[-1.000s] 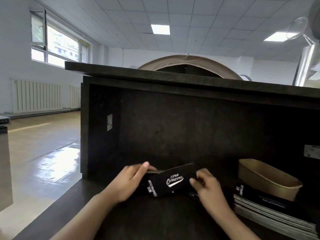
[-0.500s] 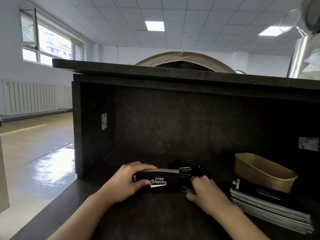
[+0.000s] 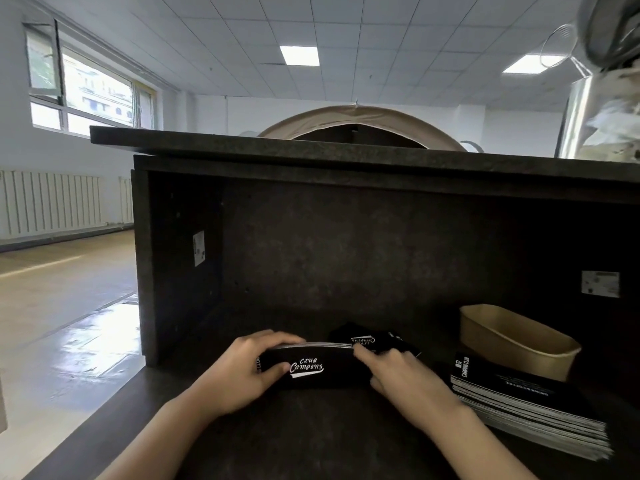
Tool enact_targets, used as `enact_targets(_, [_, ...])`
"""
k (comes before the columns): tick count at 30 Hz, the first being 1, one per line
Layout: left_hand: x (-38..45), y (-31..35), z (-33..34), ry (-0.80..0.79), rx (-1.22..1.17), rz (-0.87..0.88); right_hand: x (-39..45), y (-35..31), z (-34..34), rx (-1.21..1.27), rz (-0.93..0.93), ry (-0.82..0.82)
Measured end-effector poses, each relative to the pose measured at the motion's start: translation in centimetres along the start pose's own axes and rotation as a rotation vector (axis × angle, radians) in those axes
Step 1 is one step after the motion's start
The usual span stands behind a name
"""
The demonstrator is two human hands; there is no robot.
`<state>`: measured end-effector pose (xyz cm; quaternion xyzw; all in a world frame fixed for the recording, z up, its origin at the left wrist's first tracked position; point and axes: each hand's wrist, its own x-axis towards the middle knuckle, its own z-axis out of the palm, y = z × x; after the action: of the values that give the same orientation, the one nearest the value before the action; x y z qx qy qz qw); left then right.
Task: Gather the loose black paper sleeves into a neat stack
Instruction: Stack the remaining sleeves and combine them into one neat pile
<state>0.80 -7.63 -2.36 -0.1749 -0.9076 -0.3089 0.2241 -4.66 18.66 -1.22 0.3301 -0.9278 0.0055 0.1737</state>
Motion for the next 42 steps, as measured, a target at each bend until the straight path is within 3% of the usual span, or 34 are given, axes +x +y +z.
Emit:
enact_targets(6, [0.0, 0.1, -0.1, -0.006, -0.025, 0.013, -0.3, 0.6, -0.3, -0.022, -0.040, -0.013])
enact_targets(10, [-0.1, 0.2, 0.0, -0.006, -0.022, 0.010, -0.2, 0.0, -0.1, -0.056, 0.050, 0.021])
enact_targets(14, [-0.2, 0.2, 0.3, 0.023, 0.010, -0.016, -0.5, 0.2, -0.9, -0.120, 0.059, 0.304])
enact_targets(19, [-0.1, -0.2, 0.8, 0.070, 0.049, -0.076, -1.4, -1.2, -2.8, 0.495, 0.056, 0.939])
enact_targets(21, [0.0, -0.1, 0.8, 0.080, 0.033, -0.078, -1.5, -1.9, -3.0, 0.614, 0.042, 1.000])
enact_targets(24, [0.1, 0.4, 0.8, 0.113, -0.024, -0.082, -1.6, -2.1, -2.4, 0.838, 0.037, 0.943])
enact_targets(29, [0.0, 1.2, 0.7, 0.122, -0.127, -0.114, -1.4, -1.7, -2.0, 1.000, 0.132, 0.929])
enact_targets(31, [0.0, 1.5, 0.5, 0.122, -0.186, -0.127, -1.1, -1.8, -1.3, 1.021, 0.159, 0.776])
enact_targets(35, [-0.1, 1.7, 0.5, 0.068, -0.116, -0.063, -0.3, -2.3, 0.9, 0.596, 0.137, 0.351])
enact_targets(38, [0.0, 2.0, 0.9, -0.016, -0.025, 0.009, 0.1, -3.0, 1.7, 0.455, 0.144, 0.219])
enact_targets(42, [0.2, 2.1, 1.3, -0.005, -0.055, 0.024, 0.4, -3.1, 2.1, 0.498, 0.088, 0.093])
